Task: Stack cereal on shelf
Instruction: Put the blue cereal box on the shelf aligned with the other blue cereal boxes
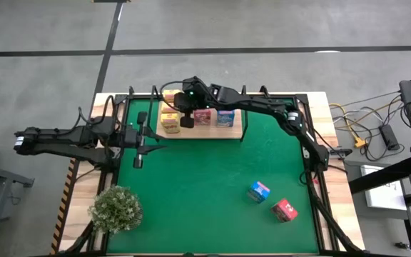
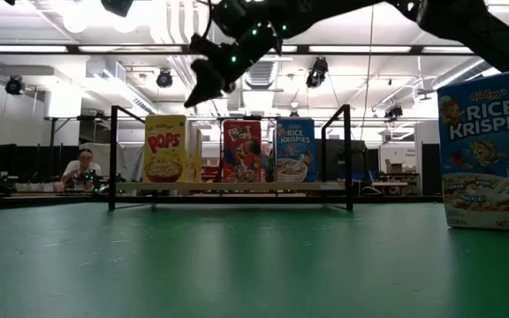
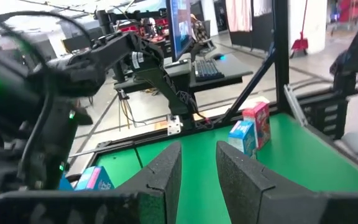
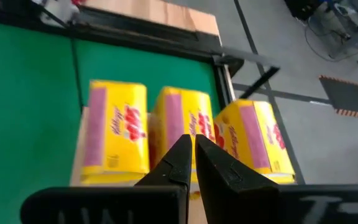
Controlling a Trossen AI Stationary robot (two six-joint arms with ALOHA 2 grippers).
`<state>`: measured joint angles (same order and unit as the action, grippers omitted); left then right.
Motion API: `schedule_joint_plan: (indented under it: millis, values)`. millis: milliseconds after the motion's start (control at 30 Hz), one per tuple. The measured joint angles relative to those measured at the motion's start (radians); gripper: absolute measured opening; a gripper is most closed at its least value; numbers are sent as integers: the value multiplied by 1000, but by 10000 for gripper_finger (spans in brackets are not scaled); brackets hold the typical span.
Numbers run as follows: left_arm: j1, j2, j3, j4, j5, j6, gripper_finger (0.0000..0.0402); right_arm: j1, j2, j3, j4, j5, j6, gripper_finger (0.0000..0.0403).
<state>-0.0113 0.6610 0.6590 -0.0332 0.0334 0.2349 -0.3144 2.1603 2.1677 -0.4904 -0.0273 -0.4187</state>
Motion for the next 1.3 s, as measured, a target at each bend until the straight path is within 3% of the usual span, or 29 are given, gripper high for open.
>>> schedule_joint_plan:
  millis: [233, 600, 1000, 1300]
  values:
    - [0, 6, 0, 3, -5, -150, 84, 36, -16, -1, -53, 1, 80, 9]
    - [0, 11, -1, -55, -178, -255, 84, 110, -48, -55, -175, 1, 111, 9]
    - [0, 33, -10, -66, -183, -282, 84, 175, -50, -113, -324, 0, 126, 9]
    - [0, 62, -12, -53, -184, -288, 84, 237, -50, -146, -303, -3, 129, 9]
